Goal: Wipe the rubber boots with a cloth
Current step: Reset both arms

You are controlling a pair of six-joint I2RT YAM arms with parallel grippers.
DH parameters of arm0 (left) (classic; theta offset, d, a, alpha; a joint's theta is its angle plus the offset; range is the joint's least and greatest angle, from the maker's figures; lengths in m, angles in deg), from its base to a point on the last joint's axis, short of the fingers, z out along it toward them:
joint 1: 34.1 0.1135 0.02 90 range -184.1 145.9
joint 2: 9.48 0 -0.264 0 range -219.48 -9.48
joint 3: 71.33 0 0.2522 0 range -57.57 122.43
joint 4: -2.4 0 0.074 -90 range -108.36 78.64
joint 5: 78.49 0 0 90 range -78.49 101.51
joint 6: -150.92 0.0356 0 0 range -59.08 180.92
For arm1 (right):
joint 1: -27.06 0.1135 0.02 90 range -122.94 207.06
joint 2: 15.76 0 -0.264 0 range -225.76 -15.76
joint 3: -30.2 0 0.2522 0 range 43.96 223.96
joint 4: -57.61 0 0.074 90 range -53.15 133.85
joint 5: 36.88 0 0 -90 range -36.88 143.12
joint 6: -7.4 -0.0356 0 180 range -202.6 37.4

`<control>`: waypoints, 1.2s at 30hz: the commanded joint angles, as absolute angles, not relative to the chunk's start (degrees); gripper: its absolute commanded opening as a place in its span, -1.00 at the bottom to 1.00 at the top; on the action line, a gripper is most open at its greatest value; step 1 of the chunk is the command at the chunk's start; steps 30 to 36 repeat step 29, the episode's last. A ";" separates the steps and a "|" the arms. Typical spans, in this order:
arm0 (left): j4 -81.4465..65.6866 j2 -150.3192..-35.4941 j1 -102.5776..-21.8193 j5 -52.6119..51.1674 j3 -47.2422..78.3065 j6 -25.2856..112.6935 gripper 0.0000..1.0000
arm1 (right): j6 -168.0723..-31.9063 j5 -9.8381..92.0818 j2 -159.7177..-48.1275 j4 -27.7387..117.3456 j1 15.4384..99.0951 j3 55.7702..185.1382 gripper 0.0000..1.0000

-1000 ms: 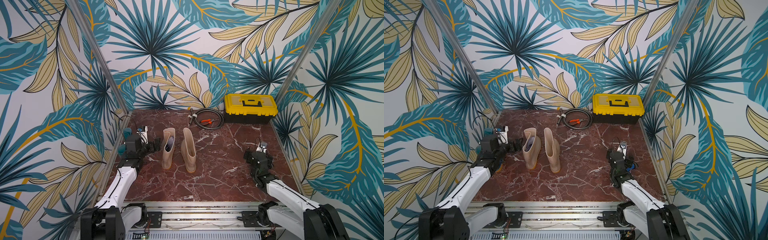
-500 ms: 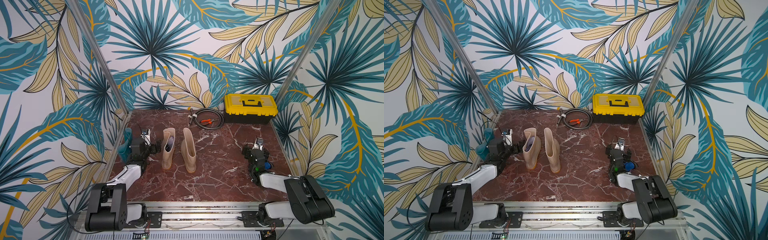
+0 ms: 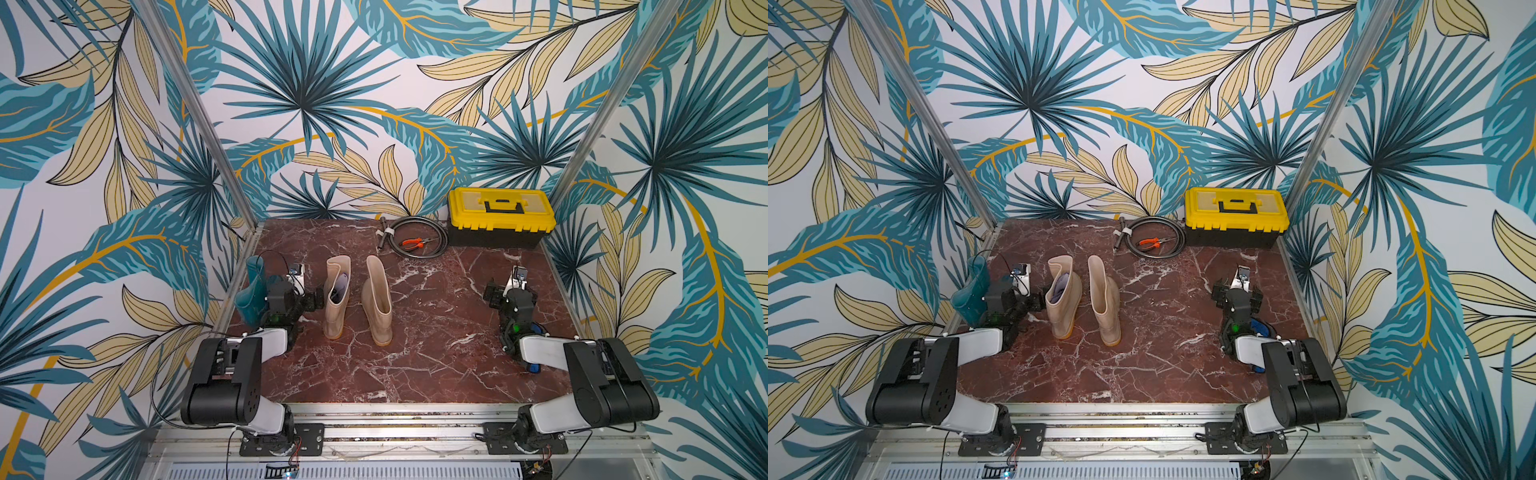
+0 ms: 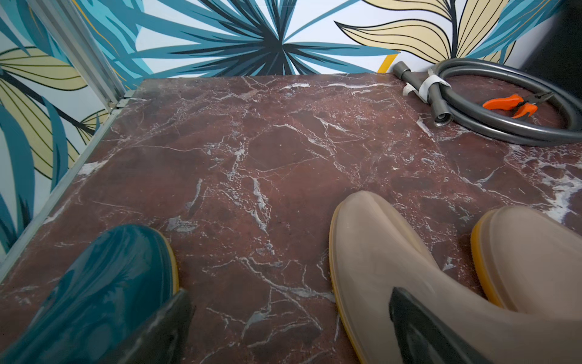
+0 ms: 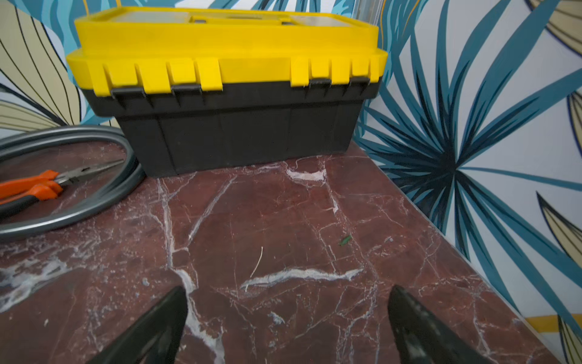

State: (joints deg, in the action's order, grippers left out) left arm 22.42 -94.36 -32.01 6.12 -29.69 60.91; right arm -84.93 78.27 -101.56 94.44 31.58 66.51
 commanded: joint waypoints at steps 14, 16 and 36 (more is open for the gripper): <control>33.65 -96.00 -31.46 10.28 -33.58 59.12 0.99 | -85.94 76.54 -101.45 94.39 30.93 66.11 0.99; 33.64 -96.05 -31.47 10.28 -33.58 59.16 0.99 | -85.94 76.50 -101.50 94.39 30.93 66.11 0.99; 33.65 -96.05 -31.47 10.32 -33.58 59.12 0.99 | -85.90 76.43 -101.54 94.27 30.94 66.15 0.99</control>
